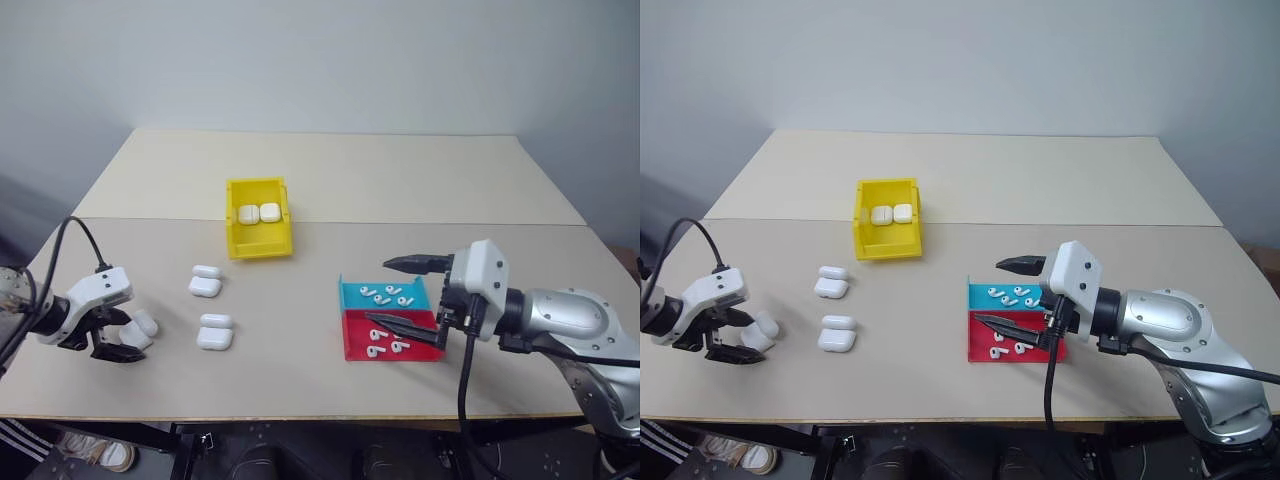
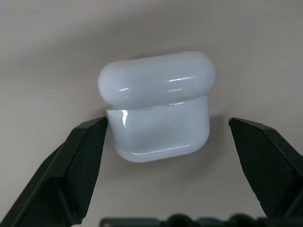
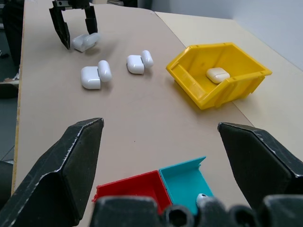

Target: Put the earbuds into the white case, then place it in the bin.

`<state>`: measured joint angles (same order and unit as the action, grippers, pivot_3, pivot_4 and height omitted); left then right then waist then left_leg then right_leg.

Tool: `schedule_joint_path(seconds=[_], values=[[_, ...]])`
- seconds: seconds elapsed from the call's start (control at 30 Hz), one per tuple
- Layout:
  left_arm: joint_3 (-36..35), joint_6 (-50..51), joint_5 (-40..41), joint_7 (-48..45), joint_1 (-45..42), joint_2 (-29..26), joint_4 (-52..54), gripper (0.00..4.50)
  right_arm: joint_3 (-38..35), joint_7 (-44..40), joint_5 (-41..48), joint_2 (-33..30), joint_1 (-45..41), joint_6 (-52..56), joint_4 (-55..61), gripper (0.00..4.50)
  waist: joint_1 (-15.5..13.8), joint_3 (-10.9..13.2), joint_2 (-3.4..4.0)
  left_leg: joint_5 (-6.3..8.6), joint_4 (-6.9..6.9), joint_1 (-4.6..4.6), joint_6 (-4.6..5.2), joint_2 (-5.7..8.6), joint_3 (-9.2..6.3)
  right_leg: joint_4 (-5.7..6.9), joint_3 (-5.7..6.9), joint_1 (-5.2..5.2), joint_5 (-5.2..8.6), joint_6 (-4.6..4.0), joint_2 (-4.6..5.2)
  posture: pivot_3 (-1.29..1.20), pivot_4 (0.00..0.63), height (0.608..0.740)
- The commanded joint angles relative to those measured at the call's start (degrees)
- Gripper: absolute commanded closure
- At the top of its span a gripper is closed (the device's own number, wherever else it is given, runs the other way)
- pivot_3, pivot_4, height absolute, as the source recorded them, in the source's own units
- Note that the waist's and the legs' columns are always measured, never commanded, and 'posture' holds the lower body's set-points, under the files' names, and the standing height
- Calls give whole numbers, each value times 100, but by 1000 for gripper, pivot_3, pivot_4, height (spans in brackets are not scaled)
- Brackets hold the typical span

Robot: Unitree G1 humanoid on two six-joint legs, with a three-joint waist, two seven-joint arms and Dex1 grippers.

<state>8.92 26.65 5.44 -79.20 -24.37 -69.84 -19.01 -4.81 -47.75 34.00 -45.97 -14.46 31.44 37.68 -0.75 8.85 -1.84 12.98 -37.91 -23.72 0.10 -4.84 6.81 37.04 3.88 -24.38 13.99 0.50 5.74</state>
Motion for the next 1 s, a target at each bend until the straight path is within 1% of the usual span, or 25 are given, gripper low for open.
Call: schedule_joint_path(seconds=[0.03, 0.27, 0.4, 0.5, 0.53, 0.6, 0.63, 0.8, 0.93, 1.0], values=[[59, 21, -210, 108, -120, 116, -130, 19, -256, -111, 204, -174, 21, 34, 228, 0, -8, 0, 1, 0, -1, 3, 0, 0, -1, 2, 0, 2, 0, 0, 0, 0, 150, 740], [101, -59, -414, 86, -208, 283, -318, 19, -366, -631, 511, -491, 24, -65, 166, 0, -50, -10, 17, 0, -1, 29, 0, 0, -2, 5, -1, 21, 1, 1, 1, 0, 150, 740], [89, -75, -451, 6, -143, 286, -295, 19, -362, -667, 504, -483, -40, -59, 134, 0, -50, -19, 32, 0, -1, 29, 0, 0, -2, 5, -2, 20, 1, 1, 1, 0, 150, 740], [109, -140, -491, -69, -114, 259, -290, 602, -353, -677, 491, -474, -60, -52, 124, 0, -42, -19, 33, 0, -1, 28, 0, 0, -2, 5, -3, 20, 1, 1, 1, 0, 150, 740], [97, -174, -493, -84, -106, 258, -300, 863, -347, -679, 484, -470, -66, -52, 118, 0, -32, -19, 32, 0, -1, 27, 0, 0, -2, 5, -3, 19, 1, 0, 0, 0, 150, 740], [84, -214, -525, -104, -99, 252, -325, 1535, -335, -675, 473, -463, -73, -49, 114, 0, -11, -19, 33, 0, -1, 24, 1, 0, 0, 3, -5, 16, 1, 1, 1, 0, 150, 740], [79, -236, -549, -106, -95, 247, -338, 1710, -332, -667, 471, -456, -75, -47, 113, 0, -8, -19, 33, 0, -1, 23, 1, 1, 0, 3, -5, 16, 2, 1, 1, 0, 150, 740], [-32, -393, -569, -129, -102, 182, -462, 1711, -262, -622, 415, -411, -110, -67, 77, 0, 3, -19, 33, 0, -1, 26, 1, 0, 0, 5, -5, 17, 2, 2, 1, 0, 150, 740], [-576, -823, -269, -149, 89, -17, -430, 1711, -219, -590, 365, -368, -117, -91, 70, 0, 17, -19, 32, 0, -1, 22, 1, -2, -1, 5, -5, 11, 2, 1, 0, 0, 150, 740], [-972, -1084, -4, -224, 220, -109, -385, 1711, -222, -591, 357, -365, -98, -104, 69, 0, 22, -18, 31, 0, -1, 16, 1, -3, -1, 5, -4, 7, 2, 1, -1, 0, 150, 740]])
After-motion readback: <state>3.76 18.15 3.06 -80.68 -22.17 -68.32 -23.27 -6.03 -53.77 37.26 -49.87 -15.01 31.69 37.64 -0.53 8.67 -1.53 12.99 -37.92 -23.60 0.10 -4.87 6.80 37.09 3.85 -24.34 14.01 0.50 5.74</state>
